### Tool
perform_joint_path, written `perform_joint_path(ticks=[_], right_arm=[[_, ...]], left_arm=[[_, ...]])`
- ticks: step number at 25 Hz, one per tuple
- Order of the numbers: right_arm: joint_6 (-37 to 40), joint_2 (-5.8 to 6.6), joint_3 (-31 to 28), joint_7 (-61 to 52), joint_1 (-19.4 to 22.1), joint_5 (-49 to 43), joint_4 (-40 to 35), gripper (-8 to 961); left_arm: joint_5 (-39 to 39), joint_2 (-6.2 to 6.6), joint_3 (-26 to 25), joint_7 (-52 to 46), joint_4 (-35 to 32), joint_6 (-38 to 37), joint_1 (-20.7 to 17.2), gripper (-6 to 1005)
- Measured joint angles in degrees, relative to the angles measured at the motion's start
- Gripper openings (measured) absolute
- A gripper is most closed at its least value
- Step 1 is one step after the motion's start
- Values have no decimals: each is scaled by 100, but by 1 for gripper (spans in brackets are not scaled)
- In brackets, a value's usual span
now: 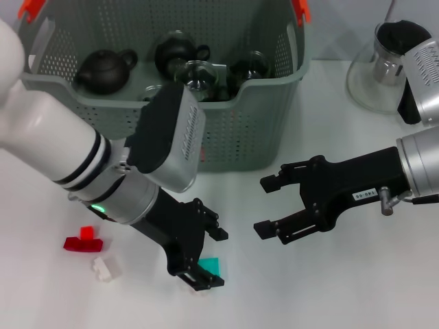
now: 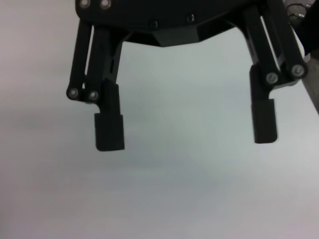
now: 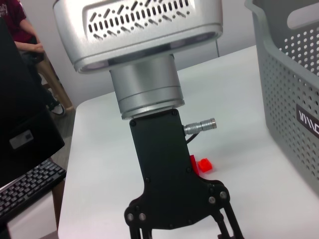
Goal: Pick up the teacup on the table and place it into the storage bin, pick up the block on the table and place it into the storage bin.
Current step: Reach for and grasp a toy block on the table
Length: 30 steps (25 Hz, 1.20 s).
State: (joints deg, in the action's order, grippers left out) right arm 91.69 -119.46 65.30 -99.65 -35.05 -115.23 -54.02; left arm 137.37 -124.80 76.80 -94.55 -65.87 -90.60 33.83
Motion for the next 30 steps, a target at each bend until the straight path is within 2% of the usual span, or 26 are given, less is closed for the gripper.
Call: perform_joint_path(ticks=[6,14,30], right_arm=[[91,63,0,-10,19,-8,-15,927],[375,208,-85,-5,37,-325,-86,926],[411,152,-94,48,-24,-764,-109,926]], left_arm=[[0,0,228,-227,37,229,46,752],[11,0,437,-292,159,383,56,752],[41,0,985,-791,219,745,115,752]])
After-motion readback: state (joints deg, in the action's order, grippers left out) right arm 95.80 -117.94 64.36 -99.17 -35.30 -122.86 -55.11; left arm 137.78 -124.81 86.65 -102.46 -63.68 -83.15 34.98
